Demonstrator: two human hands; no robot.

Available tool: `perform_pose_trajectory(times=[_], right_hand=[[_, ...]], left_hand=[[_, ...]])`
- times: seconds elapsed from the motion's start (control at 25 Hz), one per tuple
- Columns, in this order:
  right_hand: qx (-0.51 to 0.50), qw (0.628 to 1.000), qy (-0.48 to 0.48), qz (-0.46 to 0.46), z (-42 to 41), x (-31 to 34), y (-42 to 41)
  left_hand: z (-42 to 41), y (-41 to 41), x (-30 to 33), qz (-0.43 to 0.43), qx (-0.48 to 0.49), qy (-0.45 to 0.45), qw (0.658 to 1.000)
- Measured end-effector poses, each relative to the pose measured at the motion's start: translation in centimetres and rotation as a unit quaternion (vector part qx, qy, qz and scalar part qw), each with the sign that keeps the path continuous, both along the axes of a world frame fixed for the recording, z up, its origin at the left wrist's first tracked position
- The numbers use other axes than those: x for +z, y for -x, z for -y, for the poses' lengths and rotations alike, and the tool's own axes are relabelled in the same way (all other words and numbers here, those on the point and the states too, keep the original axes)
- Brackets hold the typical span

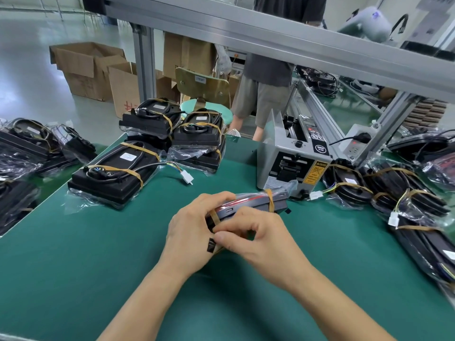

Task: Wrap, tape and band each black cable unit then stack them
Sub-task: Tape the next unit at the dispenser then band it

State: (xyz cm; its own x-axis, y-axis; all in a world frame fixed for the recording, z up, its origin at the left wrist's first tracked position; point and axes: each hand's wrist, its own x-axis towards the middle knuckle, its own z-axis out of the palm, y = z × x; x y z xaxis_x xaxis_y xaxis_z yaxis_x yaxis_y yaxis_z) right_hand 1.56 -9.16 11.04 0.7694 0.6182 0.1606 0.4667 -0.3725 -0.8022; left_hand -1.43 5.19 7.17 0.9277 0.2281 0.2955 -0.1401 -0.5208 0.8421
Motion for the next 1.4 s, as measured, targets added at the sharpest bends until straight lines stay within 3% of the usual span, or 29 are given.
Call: perform_pose_trajectory(times=[0.2,0.32,0.48,0.6,0.8,0.88,1.08,1.24,1.4], right_hand=[[0.056,0.995,0.074,-0.026,-0.1,1.7,-0.9],[0.077,0.989,0.121,0.044,-0.2,1.5,-0.6],[0.083,0.993,0.073,0.044,0.1,1.4,-0.5],[0.094,0.990,0.092,0.056,0.1,1.8,-1.0],[0.180,0.940,0.171,0.236,-1.0,3.0,-0.9],[0.189,0.931,0.190,0.250,-1.0,3.0,-0.9],[0.161,0.964,0.154,0.147,0.3,2.3,-0.9],[0.108,0.988,0.072,-0.082,2.2,3.2,-1.3],[0.007,0.990,0.069,-0.121,3.9,5.7,-4.3]], left_hand=[[0.2,0.1,0.1,-0.009,0.000,-0.011,1.000],[0.2,0.1,0.2,-0.006,0.009,-0.009,1.000],[0.1,0.1,0.2,-0.005,0.008,-0.013,1.000],[0.2,0.2,0.0,-0.007,0.003,-0.020,1.000],[0.2,0.2,-0.2,-0.013,-0.001,-0.028,1.000],[0.3,0.2,-0.1,-0.008,-0.001,-0.027,1.000],[0.4,0.1,0.2,0.010,0.007,-0.032,0.999],[0.4,-0.1,-0.2,0.016,0.018,-0.037,0.999],[0.6,0.1,-1.0,0.032,0.034,-0.049,0.998]])
